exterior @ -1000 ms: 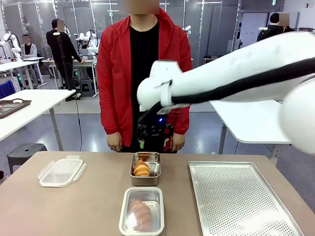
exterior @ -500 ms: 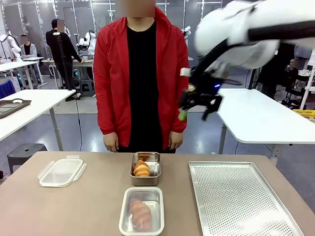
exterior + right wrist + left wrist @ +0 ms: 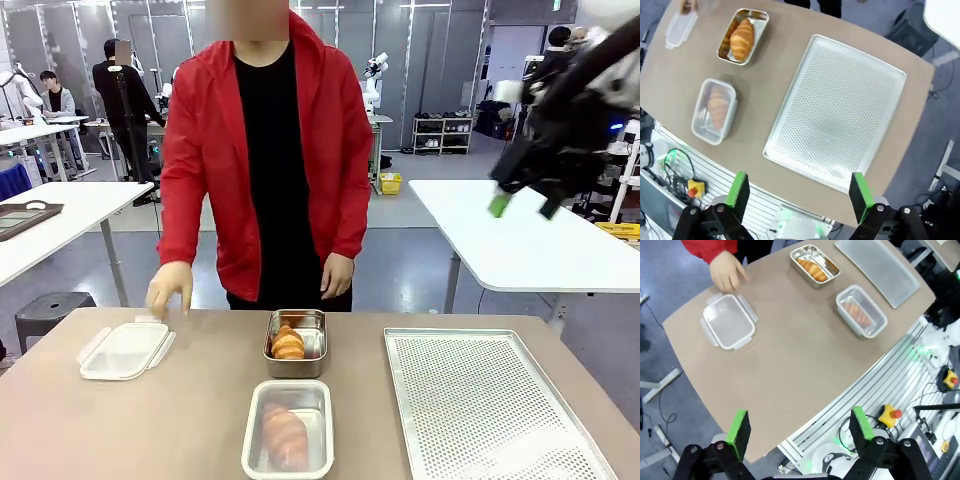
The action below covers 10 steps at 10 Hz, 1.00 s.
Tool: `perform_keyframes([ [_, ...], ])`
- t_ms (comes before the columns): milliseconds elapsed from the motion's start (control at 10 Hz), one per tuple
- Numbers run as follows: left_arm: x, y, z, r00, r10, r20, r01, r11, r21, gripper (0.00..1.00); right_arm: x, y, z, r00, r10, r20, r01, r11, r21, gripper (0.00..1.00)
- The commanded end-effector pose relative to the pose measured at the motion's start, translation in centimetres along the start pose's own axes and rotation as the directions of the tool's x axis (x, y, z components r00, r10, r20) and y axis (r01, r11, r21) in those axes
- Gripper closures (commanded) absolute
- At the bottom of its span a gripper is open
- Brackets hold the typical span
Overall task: Place the bread into the airtight container.
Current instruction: Pick up a Butter Roll and place it into an empty Airtight Container.
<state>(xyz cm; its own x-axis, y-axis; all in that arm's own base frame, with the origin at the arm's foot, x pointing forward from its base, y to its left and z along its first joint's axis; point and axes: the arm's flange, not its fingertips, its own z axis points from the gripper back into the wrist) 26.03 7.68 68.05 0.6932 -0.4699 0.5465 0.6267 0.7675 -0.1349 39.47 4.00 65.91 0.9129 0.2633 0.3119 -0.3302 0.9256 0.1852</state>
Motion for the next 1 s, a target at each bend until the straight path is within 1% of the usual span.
perform_keyframes([
  [0, 0.0, -0.1, 0.1, 1.000, -0.017, 0.004, 0.017, 1.000, -0.009, 0.00, -2.9, -2.1, 1.2, 0.999, 0.015, 0.052, -0.017, 0.999, 0.037, 0.00],
  [200, 0.0, -0.1, 0.1, 1.000, -0.017, 0.004, 0.017, 1.000, -0.009, 0.00, -4.9, -3.3, 1.5, 0.995, 0.005, 0.098, -0.007, 1.000, 0.016, 0.00],
  [300, 0.0, -0.1, 0.1, 1.000, -0.017, 0.004, 0.017, 1.000, -0.009, 0.00, -5.3, -3.2, 1.8, 0.993, -0.007, 0.119, 0.001, 0.999, 0.046, 0.00],
  [400, 0.0, -0.1, 0.1, 1.000, -0.017, 0.004, 0.017, 1.000, -0.009, 0.00, -5.2, -3.1, 1.2, 0.996, 0.002, 0.087, -0.007, 0.998, 0.056, 0.00],
  [500, 0.0, -0.1, 0.1, 1.000, -0.017, 0.004, 0.017, 1.000, -0.009, 0.00, -4.8, -3.4, 2.7, 0.996, -0.020, 0.083, 0.018, 1.000, 0.024, 0.00],
  [900, 0.0, -0.1, 0.1, 1.000, -0.017, 0.004, 0.017, 1.000, -0.009, 0.00, -4.8, -3.4, 2.7, 0.996, -0.020, 0.083, 0.018, 1.000, 0.024, 0.00],
])
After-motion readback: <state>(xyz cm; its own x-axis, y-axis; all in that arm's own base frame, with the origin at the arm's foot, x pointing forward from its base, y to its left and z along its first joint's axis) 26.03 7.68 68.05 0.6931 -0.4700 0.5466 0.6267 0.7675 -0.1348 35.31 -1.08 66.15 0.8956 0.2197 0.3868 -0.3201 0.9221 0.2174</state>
